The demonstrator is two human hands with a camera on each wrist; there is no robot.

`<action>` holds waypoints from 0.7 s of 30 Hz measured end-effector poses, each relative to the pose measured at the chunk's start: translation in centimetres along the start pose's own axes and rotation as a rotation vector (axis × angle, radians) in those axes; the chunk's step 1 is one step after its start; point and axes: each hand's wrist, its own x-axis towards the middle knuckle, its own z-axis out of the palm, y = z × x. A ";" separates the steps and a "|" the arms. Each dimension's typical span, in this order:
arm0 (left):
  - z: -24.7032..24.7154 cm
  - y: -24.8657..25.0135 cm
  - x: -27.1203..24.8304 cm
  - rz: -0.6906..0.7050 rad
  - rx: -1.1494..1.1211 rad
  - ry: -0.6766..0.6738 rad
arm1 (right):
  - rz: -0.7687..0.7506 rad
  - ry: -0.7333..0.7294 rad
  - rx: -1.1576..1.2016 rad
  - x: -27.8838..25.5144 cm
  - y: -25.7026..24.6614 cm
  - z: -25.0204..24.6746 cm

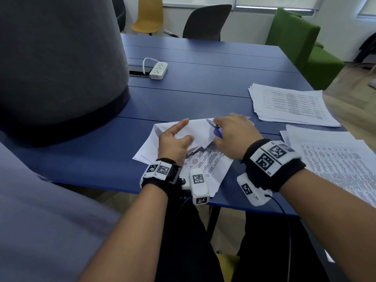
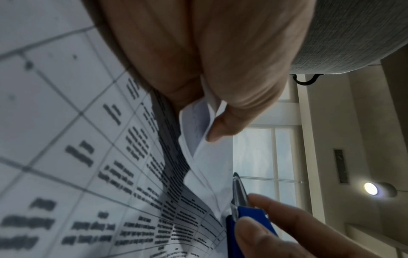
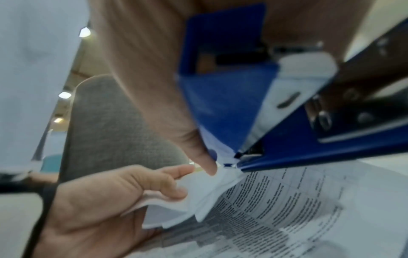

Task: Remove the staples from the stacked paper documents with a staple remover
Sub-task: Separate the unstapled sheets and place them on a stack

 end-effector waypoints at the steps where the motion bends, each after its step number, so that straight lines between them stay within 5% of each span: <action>1: 0.0 0.0 0.0 -0.004 0.001 -0.009 | -0.009 0.007 -0.023 -0.1 -0.2 0.1; 9: 0.1 0.5 -0.3 -0.022 -0.034 -0.065 | -0.092 0.086 -0.204 -0.5 -1.3 1.2; 13: 0.7 0.6 -0.7 -0.051 -0.032 -0.093 | -0.183 0.206 -0.035 -1.0 -1.8 0.7; 18: 1.2 2.6 -0.9 -0.172 -0.052 -0.117 | -0.063 0.291 0.245 -1.4 0.1 -1.9; 21: 1.4 4.0 -0.5 -0.042 0.490 -0.254 | 0.103 0.217 0.459 -2.4 2.9 -2.8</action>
